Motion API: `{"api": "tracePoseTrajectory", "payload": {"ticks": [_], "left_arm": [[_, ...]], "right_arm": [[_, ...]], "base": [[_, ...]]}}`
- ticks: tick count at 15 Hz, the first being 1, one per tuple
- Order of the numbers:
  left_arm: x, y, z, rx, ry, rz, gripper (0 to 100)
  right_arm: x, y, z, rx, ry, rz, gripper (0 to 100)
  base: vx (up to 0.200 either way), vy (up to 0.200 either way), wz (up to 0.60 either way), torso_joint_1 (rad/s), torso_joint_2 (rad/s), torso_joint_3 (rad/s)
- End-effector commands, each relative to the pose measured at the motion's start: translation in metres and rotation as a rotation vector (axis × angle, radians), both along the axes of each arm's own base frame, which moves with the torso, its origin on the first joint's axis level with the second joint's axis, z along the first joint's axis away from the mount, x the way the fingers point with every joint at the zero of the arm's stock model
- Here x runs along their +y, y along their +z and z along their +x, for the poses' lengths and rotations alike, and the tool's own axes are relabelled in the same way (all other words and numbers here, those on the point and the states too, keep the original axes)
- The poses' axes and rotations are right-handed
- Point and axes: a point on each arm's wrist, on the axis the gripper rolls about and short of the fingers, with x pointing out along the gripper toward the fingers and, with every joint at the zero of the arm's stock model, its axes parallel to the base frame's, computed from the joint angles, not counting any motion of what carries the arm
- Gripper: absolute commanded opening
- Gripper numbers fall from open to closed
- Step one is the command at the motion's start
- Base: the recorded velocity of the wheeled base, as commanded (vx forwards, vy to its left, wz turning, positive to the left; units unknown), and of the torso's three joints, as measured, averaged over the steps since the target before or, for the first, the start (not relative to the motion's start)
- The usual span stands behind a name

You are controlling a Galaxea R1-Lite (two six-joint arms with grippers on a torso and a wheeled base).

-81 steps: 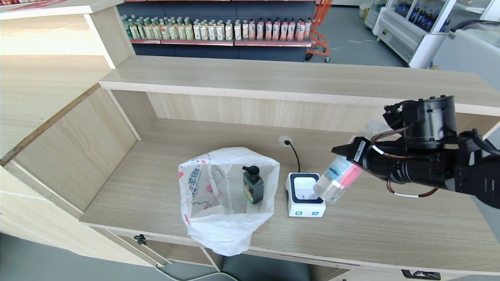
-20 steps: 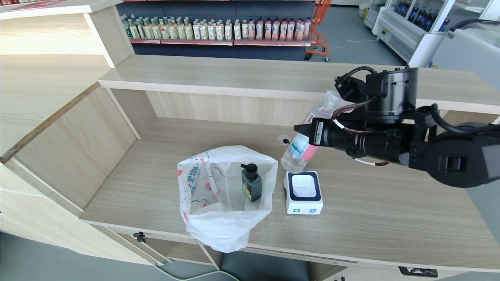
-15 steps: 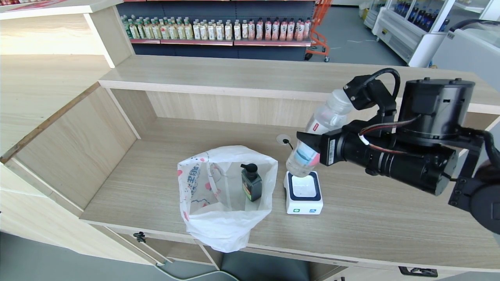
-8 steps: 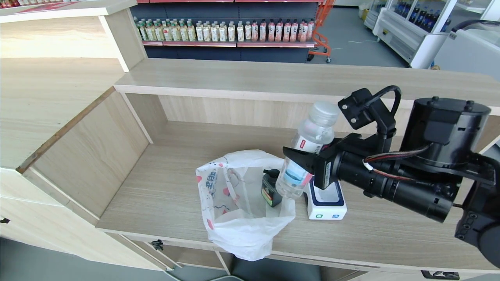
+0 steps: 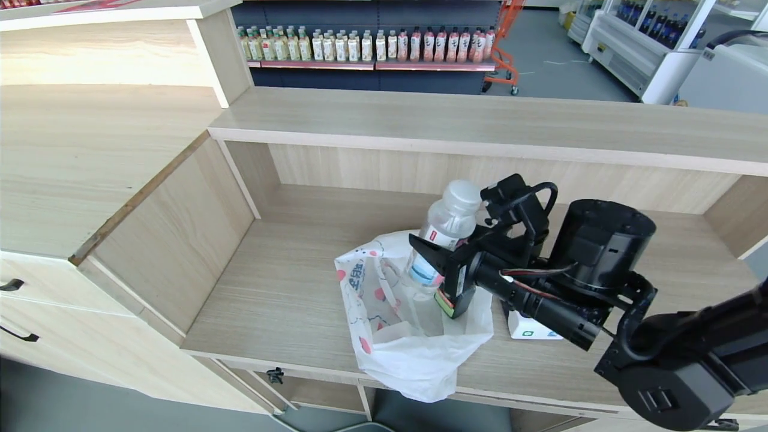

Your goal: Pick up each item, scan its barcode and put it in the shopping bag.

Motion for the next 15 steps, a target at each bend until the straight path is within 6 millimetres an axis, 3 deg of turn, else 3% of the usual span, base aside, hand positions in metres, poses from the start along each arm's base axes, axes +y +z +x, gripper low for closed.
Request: {"api": "tracePoseTrajectory", "payload": {"ticks": [1, 15], "left_arm": [[0.0, 0.0, 0.0, 0.0, 0.002, 0.0, 100], [0.0, 0.0, 0.0, -0.001, 0.001, -0.002, 100]], "right_arm": [[0.009, -0.038, 0.014, 0.06, 0.011, -0.051, 0], [0.001, -0.081, 0.036, 0.052, 0.047, -0.09, 0]], "base": [[0.0, 0.0, 0.0, 0.0, 0.0, 0.0], [0.0, 0.0, 0.0, 0.0, 0.0, 0.0]]}}
